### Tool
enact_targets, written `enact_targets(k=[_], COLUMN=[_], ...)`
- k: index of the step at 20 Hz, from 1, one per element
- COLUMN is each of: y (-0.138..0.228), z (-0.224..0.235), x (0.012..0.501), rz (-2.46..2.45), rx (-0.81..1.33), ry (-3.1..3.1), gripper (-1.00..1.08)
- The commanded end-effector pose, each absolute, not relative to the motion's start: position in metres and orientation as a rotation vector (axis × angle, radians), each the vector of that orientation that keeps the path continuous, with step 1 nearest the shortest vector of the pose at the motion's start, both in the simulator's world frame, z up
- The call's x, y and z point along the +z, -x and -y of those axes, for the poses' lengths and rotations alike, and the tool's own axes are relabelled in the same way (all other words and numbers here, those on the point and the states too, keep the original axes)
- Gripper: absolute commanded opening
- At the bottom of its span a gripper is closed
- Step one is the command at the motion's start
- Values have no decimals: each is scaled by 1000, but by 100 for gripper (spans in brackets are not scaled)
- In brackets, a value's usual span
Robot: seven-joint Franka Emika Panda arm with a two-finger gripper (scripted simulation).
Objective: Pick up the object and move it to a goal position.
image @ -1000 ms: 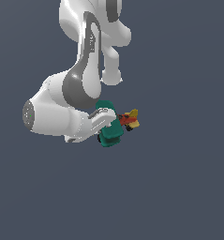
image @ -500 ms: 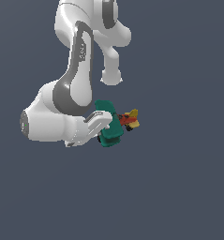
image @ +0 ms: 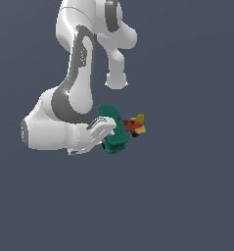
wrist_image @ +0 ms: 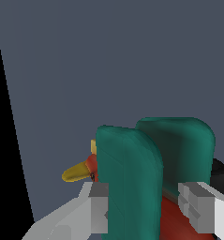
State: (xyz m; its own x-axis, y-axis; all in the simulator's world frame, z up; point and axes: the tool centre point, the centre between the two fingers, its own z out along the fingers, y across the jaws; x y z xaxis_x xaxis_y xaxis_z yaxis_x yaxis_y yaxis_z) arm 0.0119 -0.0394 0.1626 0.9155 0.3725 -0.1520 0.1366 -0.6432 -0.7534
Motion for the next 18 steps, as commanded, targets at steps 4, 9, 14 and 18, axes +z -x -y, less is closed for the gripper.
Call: enact_targets(k=[4, 9, 14, 18], y=[-12, -12, -12, -11], z=[36, 35, 35, 34], x=[161, 160, 159, 159], rz=[350, 353, 350, 343], rx=[383, 383, 381, 381], ry=[2249, 2242, 2225, 2201], gripper=[28, 28, 28, 28])
